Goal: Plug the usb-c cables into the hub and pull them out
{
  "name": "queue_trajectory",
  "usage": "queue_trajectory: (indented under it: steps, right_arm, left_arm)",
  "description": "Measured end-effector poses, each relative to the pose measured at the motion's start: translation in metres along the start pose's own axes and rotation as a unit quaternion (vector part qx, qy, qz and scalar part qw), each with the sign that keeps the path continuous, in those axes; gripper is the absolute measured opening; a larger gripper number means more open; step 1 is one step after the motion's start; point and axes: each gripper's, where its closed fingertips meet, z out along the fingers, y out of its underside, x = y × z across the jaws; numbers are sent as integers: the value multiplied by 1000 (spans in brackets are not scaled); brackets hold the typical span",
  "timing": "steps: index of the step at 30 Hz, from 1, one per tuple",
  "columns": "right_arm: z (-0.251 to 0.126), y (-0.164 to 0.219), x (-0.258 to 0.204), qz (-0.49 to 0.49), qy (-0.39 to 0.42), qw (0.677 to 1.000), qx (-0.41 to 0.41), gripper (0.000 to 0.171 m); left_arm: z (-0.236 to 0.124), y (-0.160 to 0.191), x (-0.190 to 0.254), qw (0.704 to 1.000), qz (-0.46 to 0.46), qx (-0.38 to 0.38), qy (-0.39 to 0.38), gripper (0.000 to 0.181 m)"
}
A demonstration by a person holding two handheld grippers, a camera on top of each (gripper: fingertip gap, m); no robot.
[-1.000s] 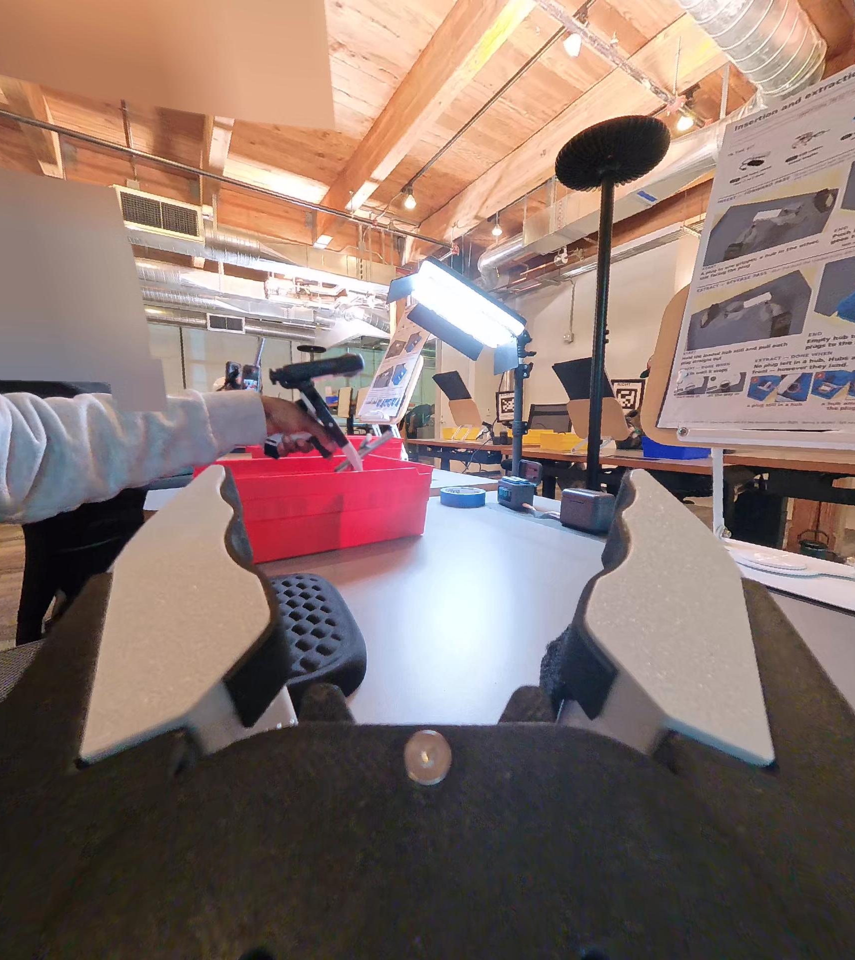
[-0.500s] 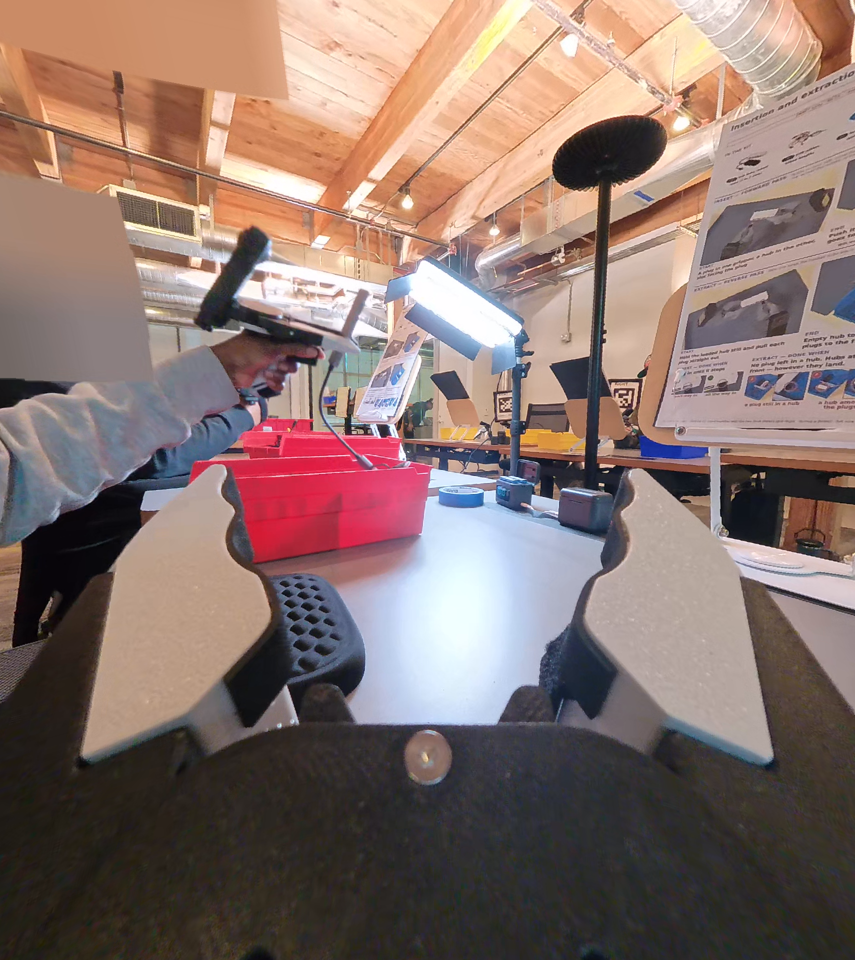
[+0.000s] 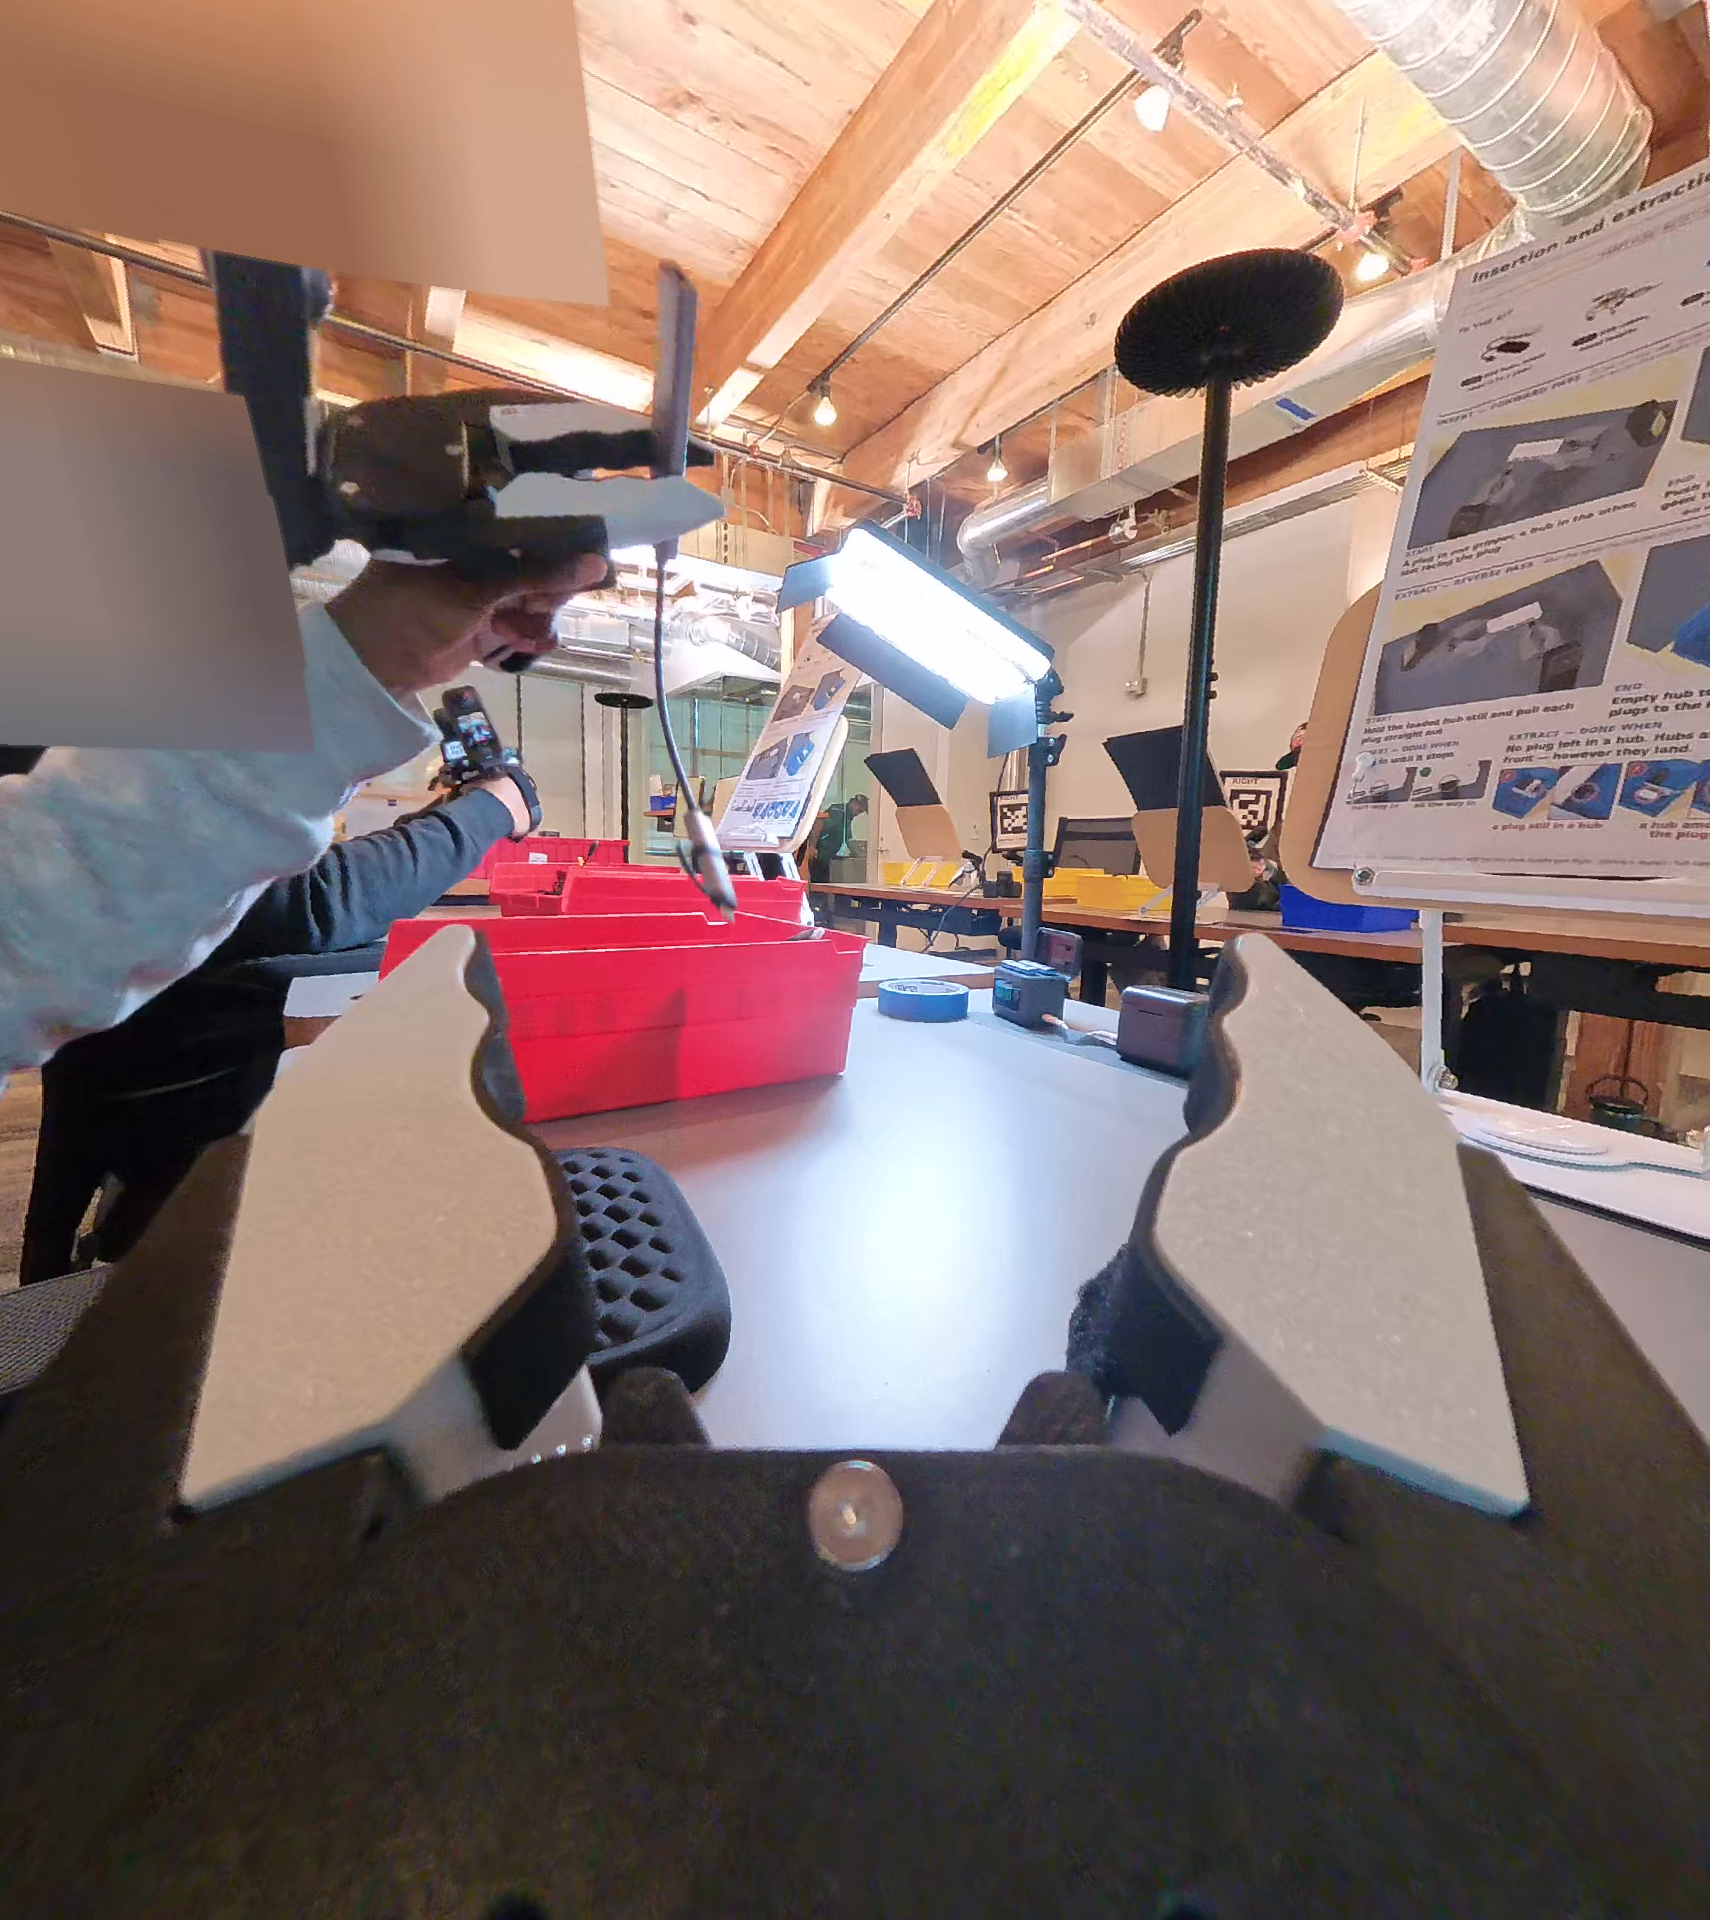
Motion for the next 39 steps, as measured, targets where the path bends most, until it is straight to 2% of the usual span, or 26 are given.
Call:
queue_trajectory:
  steps: [2, 4, 6, 9, 10, 12, 14, 16, 20, 26, 27, 31, 34, 39]
  right_arm:
    - [-1, -2, 0, -3, 2, 1000, 5, 121]
    - [-1, -7, 0, -11, 12, 1000, 14, 113]
    - [0, -21, 1, -15, 36, 998, 48, 101]
    - [5, -51, -6, -27, 73, 991, 109, 64]
    - [8, -58, -16, -34, 61, 990, 120, 57]
    - [20, -66, -36, -55, 35, 991, 113, 54]
    - [31, -66, -52, -84, 6, 993, 88, 58]
    - [38, -65, -60, -109, -9, 991, 71, 59]
    - [36, -72, -57, -145, -13, 987, 61, 49]
    - [37, -64, -57, -200, -58, 978, -7, 23]
    - [38, -58, -58, -217, -69, 973, -28, 14]
    - [37, -57, -65, -265, -102, 958, -40, 9]
    - [37, -60, -49, -397, -72, 913, -60, 8]
    - [28, -57, -3, -596, -25, 788, -151, 8]
  left_arm:
    - [-3, -18, 29, 998, -40, 36, 18, 25]
    - [-9, -35, 57, 994, -79, 79, 4, 25]
    - [-16, -49, 82, 984, -119, 129, -28, 24]
    - [-22, -59, 114, 961, -206, 172, -61, 25]
    - [-22, -62, 125, 955, -228, 179, -59, 25]
    - [-19, -63, 147, 951, -254, 170, -52, 25]
    - [-17, -67, 171, 957, -242, 157, -33, 25]
    - [-18, -76, 190, 969, -187, 161, -16, 29]
    - [-18, -84, 202, 983, -80, 163, -23, 25]
    - [-22, -88, 211, 982, -43, 184, -10, 26]
    - [-23, -89, 213, 982, -33, 186, -9, 26]
    - [-22, -89, 211, 980, -61, 188, -4, 31]
    - [-22, -79, 202, 975, -115, 188, 10, 43]
    - [-28, -43, 152, 944, -273, 182, -30, 42]
